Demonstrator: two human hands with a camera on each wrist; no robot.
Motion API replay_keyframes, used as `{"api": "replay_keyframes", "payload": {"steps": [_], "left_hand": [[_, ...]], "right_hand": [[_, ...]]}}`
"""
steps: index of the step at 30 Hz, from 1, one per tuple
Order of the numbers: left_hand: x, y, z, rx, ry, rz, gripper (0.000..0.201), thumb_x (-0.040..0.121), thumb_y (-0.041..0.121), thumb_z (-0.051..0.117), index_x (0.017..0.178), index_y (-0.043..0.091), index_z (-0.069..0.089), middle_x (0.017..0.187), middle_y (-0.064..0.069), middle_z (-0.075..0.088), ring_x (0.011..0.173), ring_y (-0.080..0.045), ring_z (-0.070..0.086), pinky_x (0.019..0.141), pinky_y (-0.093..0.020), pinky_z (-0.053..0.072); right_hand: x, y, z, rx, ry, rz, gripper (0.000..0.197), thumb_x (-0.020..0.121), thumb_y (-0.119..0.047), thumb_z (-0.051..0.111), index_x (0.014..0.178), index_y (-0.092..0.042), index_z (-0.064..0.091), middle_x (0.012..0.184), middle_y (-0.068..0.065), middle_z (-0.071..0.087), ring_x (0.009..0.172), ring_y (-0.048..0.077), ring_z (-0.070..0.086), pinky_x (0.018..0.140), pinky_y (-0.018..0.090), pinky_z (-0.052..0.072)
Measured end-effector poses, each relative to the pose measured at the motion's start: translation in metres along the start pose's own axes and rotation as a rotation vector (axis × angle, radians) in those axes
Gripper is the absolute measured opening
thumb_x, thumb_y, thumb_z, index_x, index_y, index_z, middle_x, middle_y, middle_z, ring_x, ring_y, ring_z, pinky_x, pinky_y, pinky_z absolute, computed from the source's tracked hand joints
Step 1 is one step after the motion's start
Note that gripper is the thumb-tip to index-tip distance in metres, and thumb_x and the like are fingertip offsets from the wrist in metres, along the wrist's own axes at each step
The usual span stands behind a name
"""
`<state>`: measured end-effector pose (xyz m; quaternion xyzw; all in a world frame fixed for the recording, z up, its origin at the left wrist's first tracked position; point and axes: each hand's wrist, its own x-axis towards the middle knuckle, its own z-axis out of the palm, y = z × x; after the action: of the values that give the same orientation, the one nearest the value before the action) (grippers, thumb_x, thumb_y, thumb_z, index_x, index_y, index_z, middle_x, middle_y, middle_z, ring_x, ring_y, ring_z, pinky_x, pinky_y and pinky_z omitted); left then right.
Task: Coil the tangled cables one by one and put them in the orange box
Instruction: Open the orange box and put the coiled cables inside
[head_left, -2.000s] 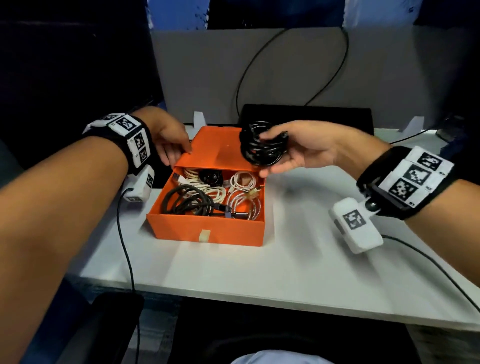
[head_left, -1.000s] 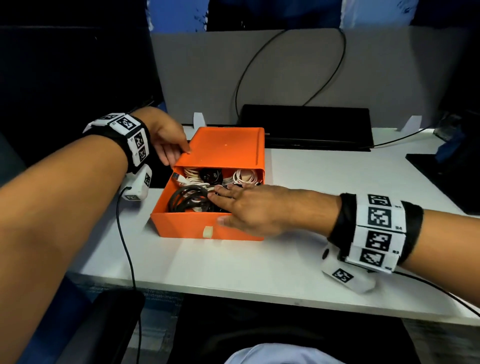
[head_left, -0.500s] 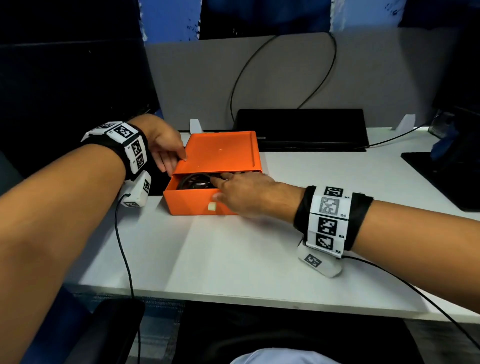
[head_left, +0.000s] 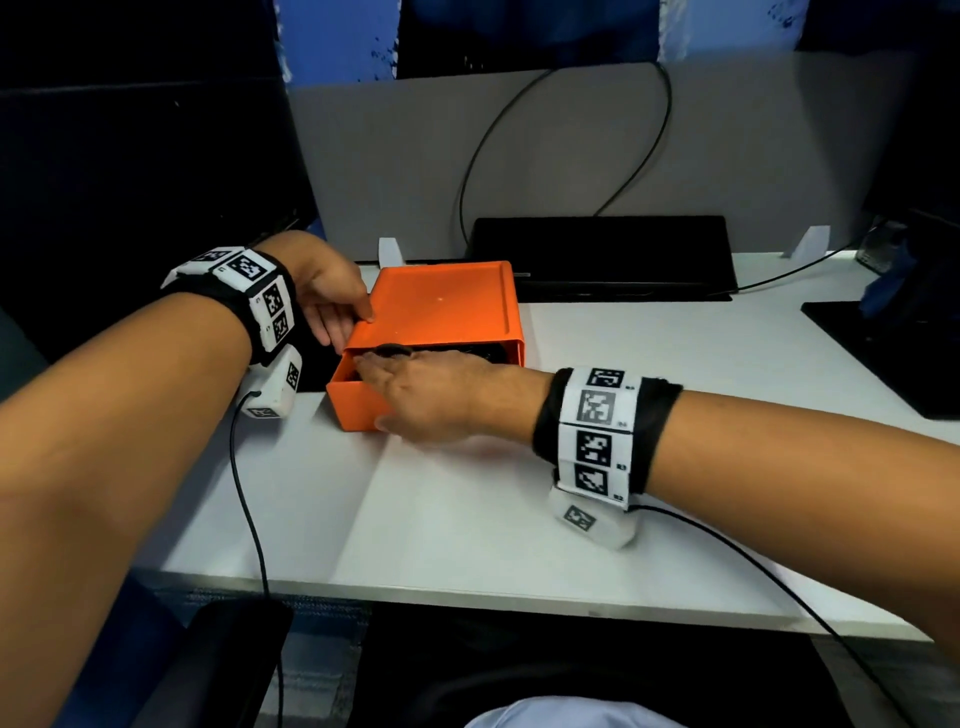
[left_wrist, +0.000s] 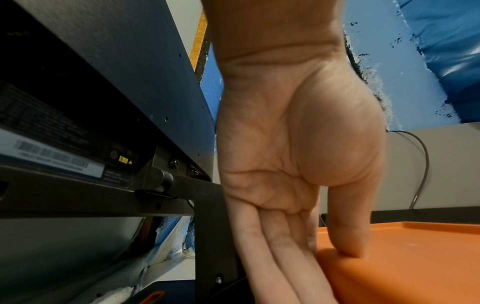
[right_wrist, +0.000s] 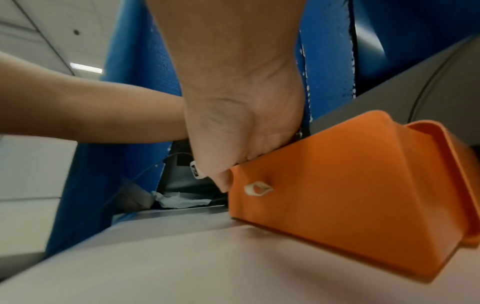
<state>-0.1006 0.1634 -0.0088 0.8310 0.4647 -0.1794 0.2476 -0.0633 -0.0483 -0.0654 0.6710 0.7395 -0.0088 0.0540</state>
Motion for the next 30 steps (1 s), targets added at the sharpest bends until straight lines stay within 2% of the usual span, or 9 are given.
{"api": "replay_keyframes", "payload": {"steps": [3, 7, 10, 13, 17, 21, 25, 28, 30], "left_hand": [[0.000, -0.002, 0.001, -0.011, -0.004, 0.008, 0.039, 0.110, 0.023, 0.042, 0.098, -0.004, 0.067, 0.079, -0.015, 0.077, 0.067, -0.021, 0.076, 0.065, -0.032, 0.061], [0.001, -0.002, 0.001, -0.018, -0.001, 0.018, 0.040, 0.110, 0.024, 0.042, 0.100, -0.005, 0.067, 0.080, -0.016, 0.077, 0.068, -0.021, 0.077, 0.067, -0.033, 0.061], [0.002, -0.003, 0.000, -0.018, 0.005, 0.017, 0.041, 0.110, 0.024, 0.043, 0.107, -0.008, 0.067, 0.082, -0.017, 0.077, 0.070, -0.023, 0.076, 0.068, -0.034, 0.061], [0.004, -0.004, -0.001, -0.025, 0.007, 0.018, 0.040, 0.110, 0.024, 0.044, 0.105, -0.007, 0.067, 0.079, -0.017, 0.077, 0.067, -0.022, 0.076, 0.068, -0.034, 0.061], [0.002, -0.002, -0.003, -0.027, 0.004, 0.015, 0.040, 0.110, 0.024, 0.043, 0.104, -0.007, 0.068, 0.081, -0.017, 0.077, 0.069, -0.022, 0.076, 0.071, -0.035, 0.061], [0.003, -0.002, 0.001, -0.003, -0.002, -0.006, 0.041, 0.110, 0.024, 0.043, 0.102, -0.007, 0.068, 0.083, -0.018, 0.077, 0.069, -0.023, 0.077, 0.070, -0.034, 0.061], [0.002, -0.001, -0.001, 0.001, 0.005, -0.001, 0.041, 0.110, 0.024, 0.044, 0.100, -0.006, 0.069, 0.086, -0.018, 0.078, 0.069, -0.022, 0.077, 0.066, -0.032, 0.062], [0.000, 0.001, -0.001, 0.024, 0.007, 0.013, 0.038, 0.110, 0.022, 0.044, 0.100, -0.006, 0.069, 0.088, -0.018, 0.078, 0.071, -0.022, 0.077, 0.064, -0.031, 0.061], [-0.001, 0.002, -0.001, 0.030, 0.004, 0.022, 0.035, 0.110, 0.021, 0.044, 0.104, -0.006, 0.067, 0.091, -0.018, 0.078, 0.075, -0.024, 0.077, 0.068, -0.033, 0.062]], "right_hand": [[0.010, 0.011, 0.003, 0.090, 0.028, 0.060, 0.064, 0.104, -0.055, 0.046, 0.149, -0.011, 0.041, 0.146, 0.009, 0.056, 0.126, 0.031, 0.058, 0.095, 0.039, 0.044], [0.008, 0.024, -0.005, 0.210, -0.036, 0.088, 0.069, 0.104, -0.061, 0.042, 0.155, -0.015, 0.039, 0.140, 0.004, 0.060, 0.131, 0.026, 0.054, 0.105, 0.036, 0.039], [-0.004, 0.025, -0.009, 0.286, 0.025, 0.011, 0.051, 0.106, -0.051, 0.045, 0.143, -0.016, 0.054, 0.098, -0.010, 0.064, 0.110, 0.022, 0.061, 0.096, 0.035, 0.047], [-0.024, 0.024, -0.004, 0.108, 0.145, -0.006, 0.038, 0.107, -0.036, 0.047, 0.136, -0.015, 0.058, 0.124, 0.000, 0.067, 0.109, 0.025, 0.065, 0.089, 0.041, 0.055], [-0.052, 0.023, 0.002, -0.204, -0.003, 0.141, 0.058, 0.103, -0.005, 0.043, 0.159, -0.006, 0.028, 0.155, 0.013, 0.046, 0.122, 0.028, 0.061, 0.078, 0.035, 0.052], [-0.047, 0.038, -0.006, -0.103, 0.042, 0.177, 0.040, 0.099, 0.004, 0.041, 0.131, -0.012, 0.059, 0.101, 0.006, 0.067, 0.072, 0.020, 0.061, 0.052, 0.030, 0.043], [-0.046, 0.048, -0.007, -0.199, 0.221, 0.155, 0.029, 0.103, -0.013, 0.054, 0.129, -0.017, 0.064, 0.116, 0.006, 0.057, 0.100, 0.026, 0.059, 0.072, 0.040, 0.054], [-0.039, 0.057, -0.010, -0.170, 0.238, 0.318, 0.056, 0.099, -0.041, 0.064, 0.149, -0.018, 0.048, 0.135, 0.012, 0.046, 0.123, 0.032, 0.050, 0.093, 0.047, 0.050], [-0.028, 0.065, -0.014, -0.098, 0.166, 0.455, 0.062, 0.099, -0.050, 0.061, 0.148, -0.014, 0.047, 0.139, 0.014, 0.047, 0.122, 0.035, 0.054, 0.086, 0.046, 0.050]]}}
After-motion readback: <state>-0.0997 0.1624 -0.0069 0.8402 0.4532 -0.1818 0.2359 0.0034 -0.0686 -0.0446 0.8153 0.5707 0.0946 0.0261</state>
